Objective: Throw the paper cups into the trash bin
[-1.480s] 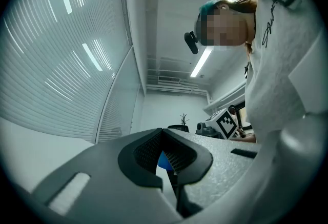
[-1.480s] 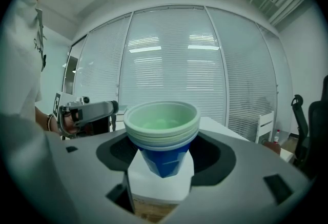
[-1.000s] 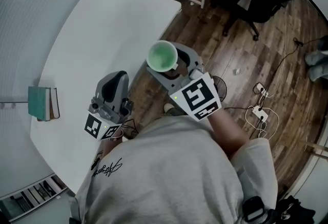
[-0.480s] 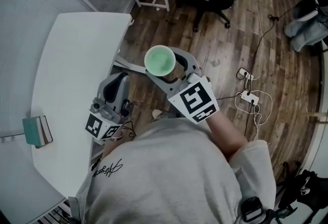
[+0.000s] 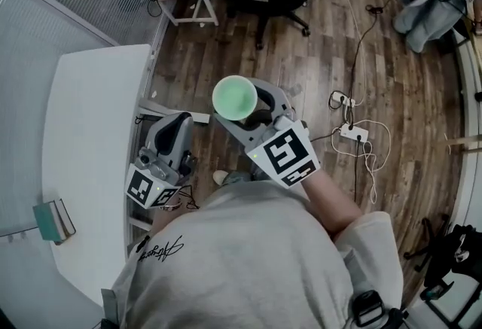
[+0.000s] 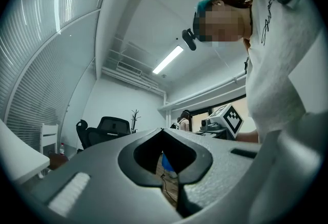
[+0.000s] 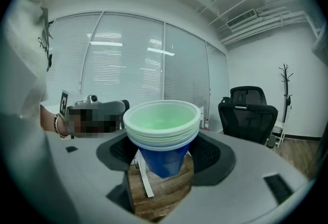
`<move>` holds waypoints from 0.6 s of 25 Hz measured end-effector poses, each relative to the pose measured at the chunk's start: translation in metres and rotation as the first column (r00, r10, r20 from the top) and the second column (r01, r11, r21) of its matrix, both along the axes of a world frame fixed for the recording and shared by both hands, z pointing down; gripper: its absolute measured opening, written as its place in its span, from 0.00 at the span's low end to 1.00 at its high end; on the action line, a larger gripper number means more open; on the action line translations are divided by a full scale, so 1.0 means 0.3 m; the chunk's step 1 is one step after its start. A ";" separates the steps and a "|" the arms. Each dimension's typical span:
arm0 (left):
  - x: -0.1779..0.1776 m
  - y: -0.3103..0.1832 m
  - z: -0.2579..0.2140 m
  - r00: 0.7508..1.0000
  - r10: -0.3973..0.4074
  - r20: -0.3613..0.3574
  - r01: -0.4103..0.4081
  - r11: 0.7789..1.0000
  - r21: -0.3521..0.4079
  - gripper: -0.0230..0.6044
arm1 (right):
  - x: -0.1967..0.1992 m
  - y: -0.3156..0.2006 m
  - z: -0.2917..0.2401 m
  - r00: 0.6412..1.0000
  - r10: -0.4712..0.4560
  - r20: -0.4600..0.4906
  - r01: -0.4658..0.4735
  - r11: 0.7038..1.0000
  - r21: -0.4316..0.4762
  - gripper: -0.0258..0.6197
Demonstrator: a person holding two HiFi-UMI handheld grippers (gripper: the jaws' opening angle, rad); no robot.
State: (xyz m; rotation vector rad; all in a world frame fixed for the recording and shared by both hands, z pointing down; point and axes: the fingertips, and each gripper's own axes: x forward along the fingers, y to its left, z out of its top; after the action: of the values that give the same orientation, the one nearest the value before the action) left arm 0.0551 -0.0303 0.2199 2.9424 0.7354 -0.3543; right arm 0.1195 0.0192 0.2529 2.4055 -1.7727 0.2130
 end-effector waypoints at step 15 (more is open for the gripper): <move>0.165 0.240 0.081 0.989 0.135 0.052 -0.133 0.990 -0.046 0.04 | 0.134 0.255 0.089 0.992 0.124 0.020 -0.123 0.991 -0.054 0.51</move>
State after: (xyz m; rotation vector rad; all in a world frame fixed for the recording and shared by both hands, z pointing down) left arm 0.1046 0.0416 0.2441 2.8316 0.9008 -0.2729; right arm 0.1598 0.0957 0.2797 2.4869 -1.6068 0.2990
